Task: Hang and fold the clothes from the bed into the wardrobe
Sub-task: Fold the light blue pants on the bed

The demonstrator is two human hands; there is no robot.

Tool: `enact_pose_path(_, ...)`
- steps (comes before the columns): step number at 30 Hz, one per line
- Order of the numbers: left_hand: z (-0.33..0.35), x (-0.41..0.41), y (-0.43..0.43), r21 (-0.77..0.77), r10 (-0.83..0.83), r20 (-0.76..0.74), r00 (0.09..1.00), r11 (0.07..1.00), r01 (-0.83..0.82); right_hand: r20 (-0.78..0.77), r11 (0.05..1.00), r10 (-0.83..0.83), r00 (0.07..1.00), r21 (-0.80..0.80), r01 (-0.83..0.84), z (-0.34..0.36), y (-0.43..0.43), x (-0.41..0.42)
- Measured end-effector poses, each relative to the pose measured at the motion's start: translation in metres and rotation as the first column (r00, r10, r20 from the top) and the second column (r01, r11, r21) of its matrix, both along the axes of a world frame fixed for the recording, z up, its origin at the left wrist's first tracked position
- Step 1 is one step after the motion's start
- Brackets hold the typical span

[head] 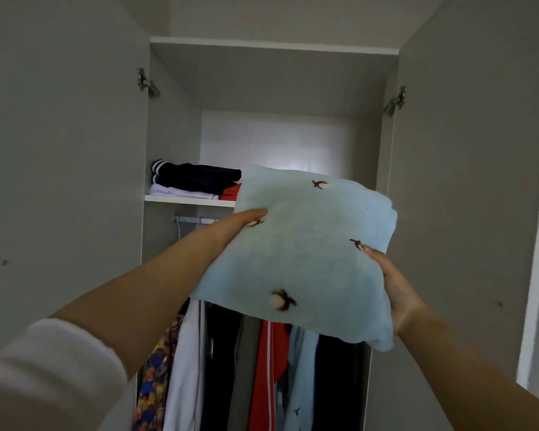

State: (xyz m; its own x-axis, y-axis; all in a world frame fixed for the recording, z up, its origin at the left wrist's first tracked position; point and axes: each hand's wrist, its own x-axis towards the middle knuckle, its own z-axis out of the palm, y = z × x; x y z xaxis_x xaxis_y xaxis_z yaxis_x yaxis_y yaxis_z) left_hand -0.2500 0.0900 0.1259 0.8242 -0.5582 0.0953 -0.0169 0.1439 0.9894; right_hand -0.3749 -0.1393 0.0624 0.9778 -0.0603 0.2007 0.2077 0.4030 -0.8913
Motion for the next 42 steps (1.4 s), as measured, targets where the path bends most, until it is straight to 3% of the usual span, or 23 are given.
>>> enact_pose_path(4,0.017,0.044,-0.017,0.002,0.034,0.050,0.998,0.999,-0.034,0.055,0.999,0.046,0.997,0.005,-0.046,0.014,-0.025,0.057)
enact_pose_path(8,0.051,0.102,-0.029,-0.001,0.127,0.201,0.971,0.992,-0.130,0.186,0.998,0.038,0.982,-0.064,-0.026,0.047,-0.043,0.119)
enact_pose_path(17,0.125,0.252,-0.085,-0.122,0.204,0.360,0.910,0.978,-0.171,0.269,0.969,-0.121,0.956,-0.176,0.173,0.143,-0.088,0.252)
enact_pose_path(23,0.163,0.330,-0.140,-0.114,0.132,0.354,0.926,0.989,-0.097,0.338,0.934,-0.212,0.917,-0.206,0.292,0.172,-0.126,0.312)
enact_pose_path(29,0.152,0.390,-0.202,-0.144,0.213,0.351,0.912,0.975,-0.172,0.265,0.912,-0.313,0.912,-0.183,0.366,0.171,-0.173,0.354)
enact_pose_path(31,0.135,0.408,-0.218,-0.027,0.234,0.396,0.888,0.970,-0.243,0.173,0.859,-0.409,0.896,-0.258,0.442,0.164,-0.179,0.375)
enact_pose_path(32,0.126,0.416,-0.224,0.101,0.198,0.447,0.872,0.958,-0.270,0.107,0.765,-0.524,0.845,-0.377,0.522,0.160,-0.177,0.391)
enact_pose_path(33,0.118,0.424,-0.227,0.285,0.126,0.519,0.845,0.907,-0.311,0.073,0.665,-0.611,0.788,-0.493,0.561,0.148,-0.183,0.406)
enact_pose_path(35,0.107,0.439,-0.228,0.601,-0.041,0.629,0.776,0.659,-0.453,0.036,0.546,-0.705,0.708,-0.611,0.574,0.131,-0.180,0.419)
enact_pose_path(37,0.109,0.446,-0.227,0.688,-0.147,0.685,0.714,0.455,-0.566,-0.050,0.418,-0.850,0.525,-0.671,0.613,0.143,-0.169,0.439)
enact_pose_path(40,0.112,0.444,-0.227,0.693,-0.180,0.703,0.688,0.392,-0.605,-0.165,0.282,-0.956,0.242,-0.742,0.608,0.157,-0.162,0.454)
enact_pose_path(41,0.112,0.444,-0.227,0.687,-0.184,0.710,0.680,0.391,-0.612,-0.185,0.293,-0.955,0.232,-0.719,0.630,0.158,-0.171,0.455)
enact_pose_path(42,0.112,0.446,-0.227,0.682,-0.190,0.718,0.670,0.385,-0.622,-0.193,0.341,-0.937,0.290,-0.677,0.652,0.156,-0.179,0.451)
